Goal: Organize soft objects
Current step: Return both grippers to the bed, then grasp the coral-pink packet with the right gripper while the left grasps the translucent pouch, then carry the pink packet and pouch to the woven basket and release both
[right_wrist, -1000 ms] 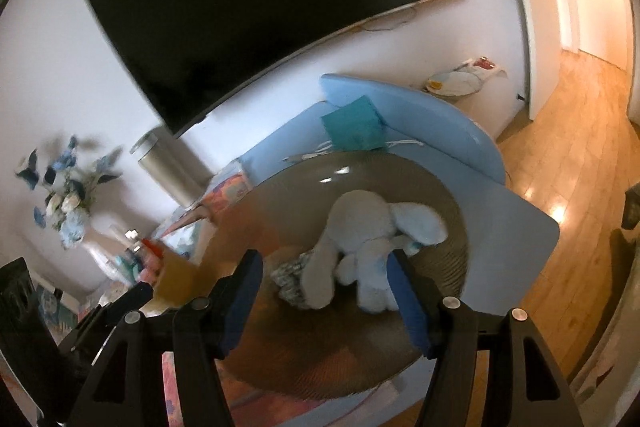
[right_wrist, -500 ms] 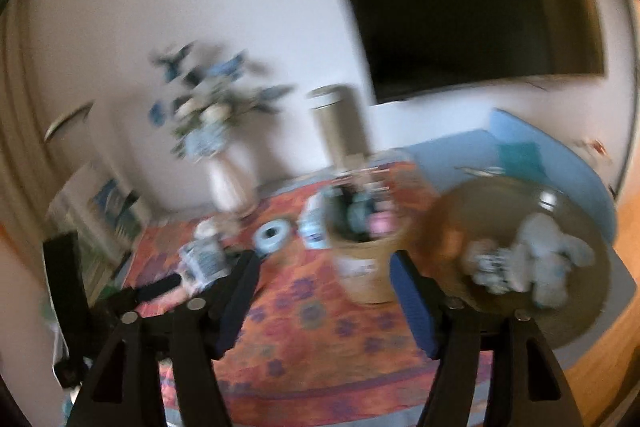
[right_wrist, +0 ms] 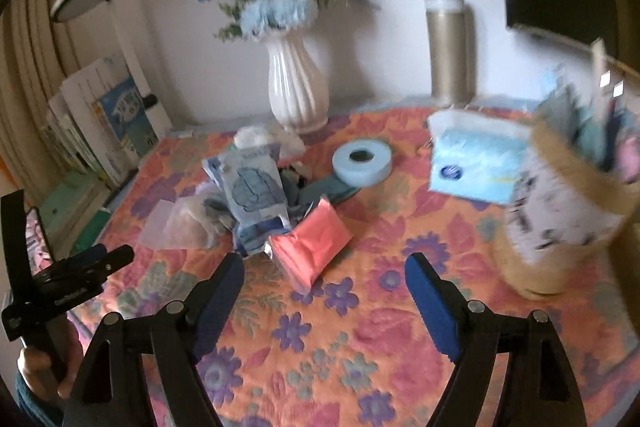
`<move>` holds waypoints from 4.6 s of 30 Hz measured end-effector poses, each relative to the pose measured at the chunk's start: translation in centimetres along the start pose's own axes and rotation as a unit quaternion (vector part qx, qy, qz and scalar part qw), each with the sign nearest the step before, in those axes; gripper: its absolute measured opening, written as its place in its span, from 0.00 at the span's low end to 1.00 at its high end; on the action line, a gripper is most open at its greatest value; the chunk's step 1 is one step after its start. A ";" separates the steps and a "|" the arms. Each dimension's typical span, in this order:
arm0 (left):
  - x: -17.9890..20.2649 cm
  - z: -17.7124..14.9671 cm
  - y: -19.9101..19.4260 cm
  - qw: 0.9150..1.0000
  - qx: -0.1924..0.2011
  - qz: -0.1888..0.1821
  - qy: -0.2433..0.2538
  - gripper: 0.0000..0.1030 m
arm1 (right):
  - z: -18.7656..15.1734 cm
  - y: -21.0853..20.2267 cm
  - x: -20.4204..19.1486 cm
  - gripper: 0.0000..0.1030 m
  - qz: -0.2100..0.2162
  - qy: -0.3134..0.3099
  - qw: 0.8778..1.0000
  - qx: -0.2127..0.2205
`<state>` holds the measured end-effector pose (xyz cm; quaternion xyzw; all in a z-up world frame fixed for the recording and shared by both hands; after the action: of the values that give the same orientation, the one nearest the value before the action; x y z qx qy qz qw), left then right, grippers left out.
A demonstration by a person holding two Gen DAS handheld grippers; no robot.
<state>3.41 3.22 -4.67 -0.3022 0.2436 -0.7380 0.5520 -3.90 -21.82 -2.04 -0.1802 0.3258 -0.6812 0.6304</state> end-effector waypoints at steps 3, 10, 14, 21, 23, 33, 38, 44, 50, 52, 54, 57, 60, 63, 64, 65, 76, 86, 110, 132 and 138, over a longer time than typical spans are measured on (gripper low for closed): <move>-0.5 -0.9 1.2 0.999 -0.019 -0.018 -0.020 0.75 | -0.6 2.0 0.1 0.79 0.006 0.005 1.000 -0.010; -0.3 -1.1 1.3 0.999 -0.020 -0.031 -0.020 0.75 | -1.9 4.5 0.9 0.87 0.015 0.028 0.998 -0.055; -0.1 -1.1 1.4 0.999 -0.022 -0.031 -0.013 0.75 | -2.3 5.2 1.1 0.89 0.022 0.040 0.996 -0.073; -0.1 -1.3 1.5 0.999 -0.026 -0.030 -0.013 0.75 | -2.6 5.3 1.3 0.89 0.030 0.054 0.995 -0.081; -0.1 -1.3 1.5 0.999 -0.026 -0.032 -0.011 0.75 | -2.6 5.2 1.4 0.89 0.030 0.055 0.995 -0.080; 4.5 3.2 -2.6 0.993 0.013 -0.072 0.094 0.92 | -1.5 4.9 2.6 0.81 0.115 0.176 0.971 -0.110; 6.6 6.3 0.1 0.986 0.009 -0.073 0.152 0.97 | 0.1 6.6 1.6 0.69 0.118 0.186 0.966 -0.135; 6.7 5.7 5.4 0.975 -0.058 -0.090 0.195 0.96 | 0.4 8.7 0.9 0.68 0.091 0.170 0.975 -0.113; 7.2 2.6 7.9 0.965 -0.109 -0.130 0.199 0.90 | 0.3 9.0 0.6 0.51 0.076 0.143 0.983 -0.084; 7.5 1.7 8.4 0.964 -0.117 -0.129 0.200 0.65 | 0.2 8.9 0.3 0.45 0.085 0.140 0.983 -0.087; 7.8 1.6 7.7 0.966 -0.110 -0.145 0.181 0.48 | 0.3 8.8 0.3 0.44 0.082 0.136 0.984 -0.083; 7.0 1.3 6.1 0.974 -0.099 -0.134 0.151 0.39 | 0.4 8.1 0.3 0.43 0.075 0.124 0.987 -0.071; 5.9 0.6 4.2 0.981 -0.086 -0.131 0.112 0.38 | 0.7 6.6 0.5 0.43 0.065 0.113 0.990 -0.054; 4.6 -0.6 1.8 0.986 -0.081 -0.133 0.053 0.38 | 1.2 4.2 0.8 0.43 0.041 0.082 0.995 -0.032; 4.2 -0.9 1.4 0.987 -0.083 -0.130 0.040 0.38 | 1.3 3.4 0.9 0.43 0.030 0.068 0.997 -0.030; 3.8 -1.2 0.7 0.989 -0.081 -0.124 0.027 0.38 | 1.3 2.8 0.8 0.43 0.021 0.049 0.998 -0.035; 4.2 -4.3 -1.2 0.991 -0.082 -0.097 0.048 0.69 | -5.0 4.0 -1.2 0.53 0.001 -0.082 0.988 -0.134; 3.4 -4.3 -1.7 0.989 -0.076 -0.101 0.073 0.78 | -5.7 3.6 -0.3 0.82 0.026 -0.059 0.992 -0.107; 8.7 -5.5 -1.5 0.977 -0.074 -0.152 0.133 0.40 | -6.2 1.2 -1.2 0.39 0.005 -0.051 0.995 -0.081; 27.9 -5.7 -8.2 0.922 -0.051 -0.290 0.252 0.40 | -4.5 -12.0 12.0 0.39 -0.053 0.070 0.995 -0.038; 39.1 -6.7 -10.1 0.878 -0.060 -0.354 0.317 0.40 | -3.8 -18.2 20.4 0.39 -0.092 0.145 0.985 0.013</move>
<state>-16.29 -31.48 4.57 -0.1504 0.3263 -0.9244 0.1280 -22.74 -41.02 4.00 -0.1003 0.3867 -0.7592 0.5138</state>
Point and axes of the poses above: each gripper's, at about its wrist camera, not at the fingertips, and y roughly the way its jaws point, x to its right, z to its top, the point moved 10 cm from there along y, roughly the way its jaws point, and after that the axes turned 5 degrees about -z, right-handed, at the moved point
